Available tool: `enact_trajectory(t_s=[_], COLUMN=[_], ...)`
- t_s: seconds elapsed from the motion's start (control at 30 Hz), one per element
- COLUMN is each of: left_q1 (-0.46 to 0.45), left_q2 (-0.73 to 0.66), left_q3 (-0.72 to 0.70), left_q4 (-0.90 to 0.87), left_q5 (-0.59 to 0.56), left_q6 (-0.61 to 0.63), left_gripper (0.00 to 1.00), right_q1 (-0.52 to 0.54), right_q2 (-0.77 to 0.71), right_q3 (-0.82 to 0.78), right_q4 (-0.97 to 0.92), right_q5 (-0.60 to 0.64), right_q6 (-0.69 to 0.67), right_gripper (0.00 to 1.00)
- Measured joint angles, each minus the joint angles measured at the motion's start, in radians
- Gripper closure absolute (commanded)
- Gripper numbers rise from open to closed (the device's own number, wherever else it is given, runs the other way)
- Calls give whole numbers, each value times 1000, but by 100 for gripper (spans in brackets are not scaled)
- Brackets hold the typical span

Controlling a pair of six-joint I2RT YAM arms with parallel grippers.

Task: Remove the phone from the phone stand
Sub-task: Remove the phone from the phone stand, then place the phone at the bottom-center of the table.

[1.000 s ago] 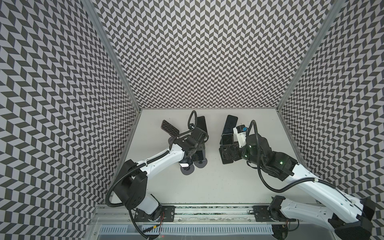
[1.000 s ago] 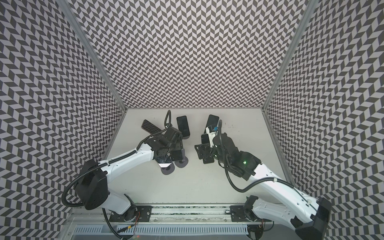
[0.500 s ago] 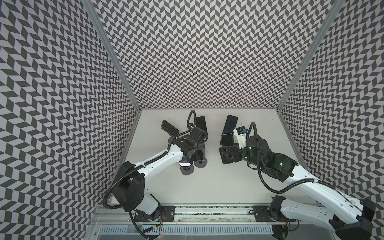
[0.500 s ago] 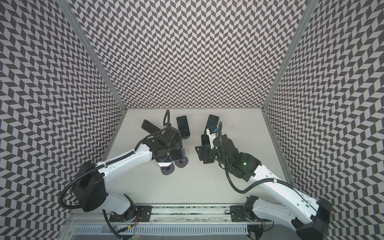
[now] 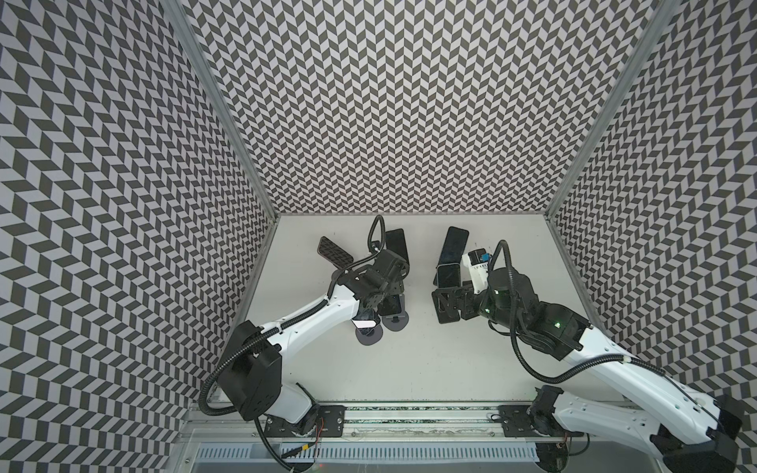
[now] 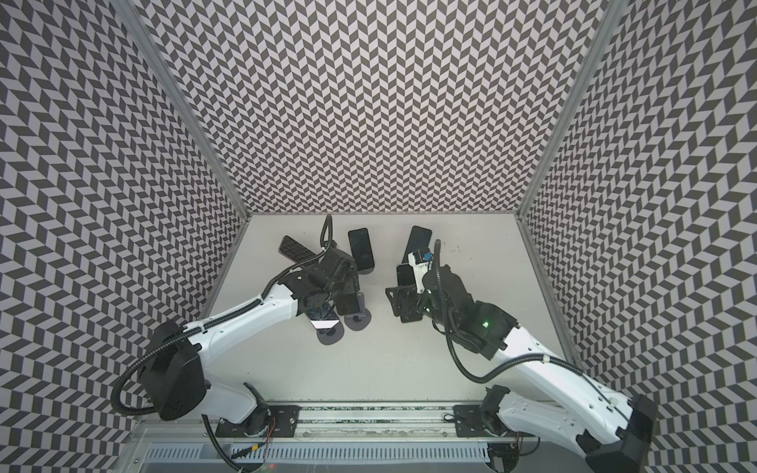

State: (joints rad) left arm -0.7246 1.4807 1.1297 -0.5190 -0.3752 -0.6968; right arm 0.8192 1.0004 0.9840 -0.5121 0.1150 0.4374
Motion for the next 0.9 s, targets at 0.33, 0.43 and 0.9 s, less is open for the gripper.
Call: enact_trajectory(t_s=[0.33,0.43,0.9], left_q1=[-32,-47,-139], left_q2=[-49,-57,-77], left_q3=[57,69,70], left_q4=[-32,-43,-105], left_q5=[3,2,4], left_q6=[0,-1,-49], left_gripper=[43,43,45], right_q1=[0,0,0], right_q2=[-17,-18,-68], right_q3=[-30,-35,-63], right_q4=[6,6,8], right_q5=[-10,-14,-14], right_q6=[20,27,50], right_gripper=[13,13,14])
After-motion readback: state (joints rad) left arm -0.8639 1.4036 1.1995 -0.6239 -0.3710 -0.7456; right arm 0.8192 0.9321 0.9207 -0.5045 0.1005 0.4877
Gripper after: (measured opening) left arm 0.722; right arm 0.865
